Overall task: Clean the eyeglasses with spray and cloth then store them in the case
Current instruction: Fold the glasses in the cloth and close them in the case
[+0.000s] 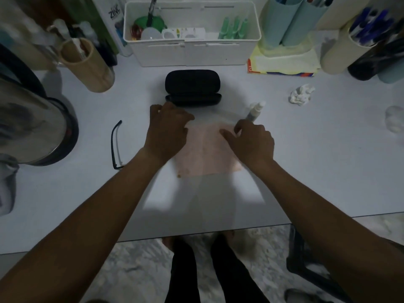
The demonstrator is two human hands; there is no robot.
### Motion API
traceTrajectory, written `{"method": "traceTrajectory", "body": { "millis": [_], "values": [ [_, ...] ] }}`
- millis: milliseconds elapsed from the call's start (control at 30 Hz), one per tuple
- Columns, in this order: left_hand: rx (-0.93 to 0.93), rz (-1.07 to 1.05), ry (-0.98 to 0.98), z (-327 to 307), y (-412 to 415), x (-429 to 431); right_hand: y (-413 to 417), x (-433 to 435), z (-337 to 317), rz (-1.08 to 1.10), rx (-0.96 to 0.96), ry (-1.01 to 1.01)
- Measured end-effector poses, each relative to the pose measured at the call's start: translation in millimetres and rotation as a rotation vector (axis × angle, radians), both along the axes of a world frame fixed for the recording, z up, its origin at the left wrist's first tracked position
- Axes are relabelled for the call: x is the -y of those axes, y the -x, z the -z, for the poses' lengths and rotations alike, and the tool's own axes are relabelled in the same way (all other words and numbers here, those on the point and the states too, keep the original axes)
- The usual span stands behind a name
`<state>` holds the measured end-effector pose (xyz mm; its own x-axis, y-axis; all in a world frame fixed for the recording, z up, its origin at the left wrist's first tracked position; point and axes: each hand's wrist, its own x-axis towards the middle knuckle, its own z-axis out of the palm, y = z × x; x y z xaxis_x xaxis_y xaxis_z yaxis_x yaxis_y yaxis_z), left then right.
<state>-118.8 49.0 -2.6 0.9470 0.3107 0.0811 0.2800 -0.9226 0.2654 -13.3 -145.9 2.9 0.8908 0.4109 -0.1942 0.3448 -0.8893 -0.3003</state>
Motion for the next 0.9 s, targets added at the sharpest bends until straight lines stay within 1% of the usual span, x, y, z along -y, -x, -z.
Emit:
{"method": "traceTrajectory", "body": {
  "millis": [67, 133, 233, 300, 400, 533, 667, 733, 767, 833, 900],
  "values": [
    [0.007, -0.010, -0.045, -5, 12, 15, 11, 4, -2, -0.059, 0.147, -0.088],
    [-0.069, -0.009, -0.059, -7, 23, 27, 21, 9, 8, -0.217, 0.253, -0.167],
    [-0.183, -0.030, -0.008, -3, 34, 32, 26, 14, 33, -0.405, 0.285, -0.172],
    [-0.212, -0.034, 0.001, -1, 36, 30, 26, 16, 42, -0.437, 0.290, -0.199],
    [-0.261, -0.042, 0.006, 0, 36, 23, 30, 19, 44, -0.404, 0.307, -0.170],
    [-0.268, -0.034, 0.003, 0, 38, 23, 38, 22, 42, -0.398, 0.294, -0.162],
    [-0.150, -0.033, 0.016, 2, 45, 24, 38, 17, 33, -0.370, 0.262, -0.121],
    [-0.043, -0.055, 0.042, 0, 52, 19, 40, 11, 24, -0.349, 0.248, -0.118],
    [0.018, -0.081, 0.087, -3, 58, 15, 43, 7, 19, -0.353, 0.232, -0.139],
    [0.127, -0.139, 0.214, -14, 76, 4, 52, -7, 8, -0.363, 0.133, -0.222],
    [0.183, -0.227, 0.299, -24, 100, -6, 65, -25, -1, -0.334, -0.025, -0.300]
  ]
}}
